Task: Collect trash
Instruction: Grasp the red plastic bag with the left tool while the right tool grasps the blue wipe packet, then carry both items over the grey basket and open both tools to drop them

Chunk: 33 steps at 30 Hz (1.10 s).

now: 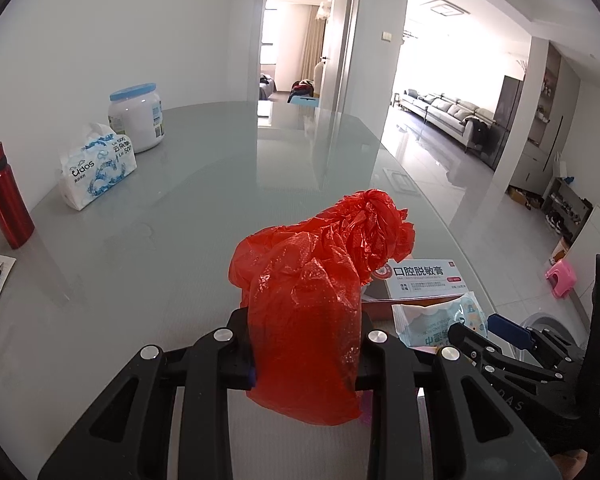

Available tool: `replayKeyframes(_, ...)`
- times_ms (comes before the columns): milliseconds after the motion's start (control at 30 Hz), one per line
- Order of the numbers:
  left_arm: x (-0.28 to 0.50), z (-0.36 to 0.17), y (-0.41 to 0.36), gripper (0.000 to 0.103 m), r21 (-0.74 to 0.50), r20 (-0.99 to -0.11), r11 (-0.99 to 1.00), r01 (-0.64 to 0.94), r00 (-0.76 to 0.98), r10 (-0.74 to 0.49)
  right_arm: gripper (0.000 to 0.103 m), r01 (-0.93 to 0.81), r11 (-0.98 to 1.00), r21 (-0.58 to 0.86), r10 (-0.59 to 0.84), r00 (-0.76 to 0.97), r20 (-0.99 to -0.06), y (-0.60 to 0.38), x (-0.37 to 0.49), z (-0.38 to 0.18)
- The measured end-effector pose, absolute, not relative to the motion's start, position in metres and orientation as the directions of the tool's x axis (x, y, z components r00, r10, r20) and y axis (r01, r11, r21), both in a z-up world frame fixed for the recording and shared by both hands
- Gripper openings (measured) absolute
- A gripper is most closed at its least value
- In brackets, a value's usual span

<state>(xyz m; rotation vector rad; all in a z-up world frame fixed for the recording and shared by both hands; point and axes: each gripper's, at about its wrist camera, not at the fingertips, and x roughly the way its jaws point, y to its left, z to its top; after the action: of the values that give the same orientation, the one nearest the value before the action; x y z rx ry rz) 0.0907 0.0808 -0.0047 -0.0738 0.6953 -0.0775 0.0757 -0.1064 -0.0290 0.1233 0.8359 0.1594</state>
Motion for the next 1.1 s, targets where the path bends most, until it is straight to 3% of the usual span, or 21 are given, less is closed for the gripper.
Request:
replayKeyframes(100,0.090,-0.006,0.081,0.028,-0.094,-0.637,0.994,0.047,0.765,-0.097,0.049,-0.101,0.978,0.183,0.203,0.663,-0.720,-0.107,0.072,-0.027)
replayKeyframes(167,0.090,-0.006,0.081,0.028,-0.093,-0.637,0.995,0.047,0.765,-0.095,0.032,-0.108,0.976,0.187,0.210,0.673,-0.709,-0.108,0.068,-0.024)
replayKeyframes(200,0.090,-0.006,0.081,0.028,-0.094,-0.637,0.994,0.047,0.765,-0.096,0.018,-0.119,0.974,0.195,0.224,0.671,-0.707,-0.107,0.068,-0.023)
replayKeyframes(367,0.089,-0.006,0.081,0.028,-0.093,-0.635,0.994,0.049,0.766,-0.097,0.003,-0.141,0.973,0.182,0.229,0.684,-0.693,-0.102,0.062,-0.020)
replayKeyframes(1100,0.071,0.002,0.075,0.028,-0.088,-0.616,0.992,0.085,0.778,-0.122,0.000,-0.131,0.960,0.247,0.259,0.749,-0.609,-0.126,0.031,0.009)
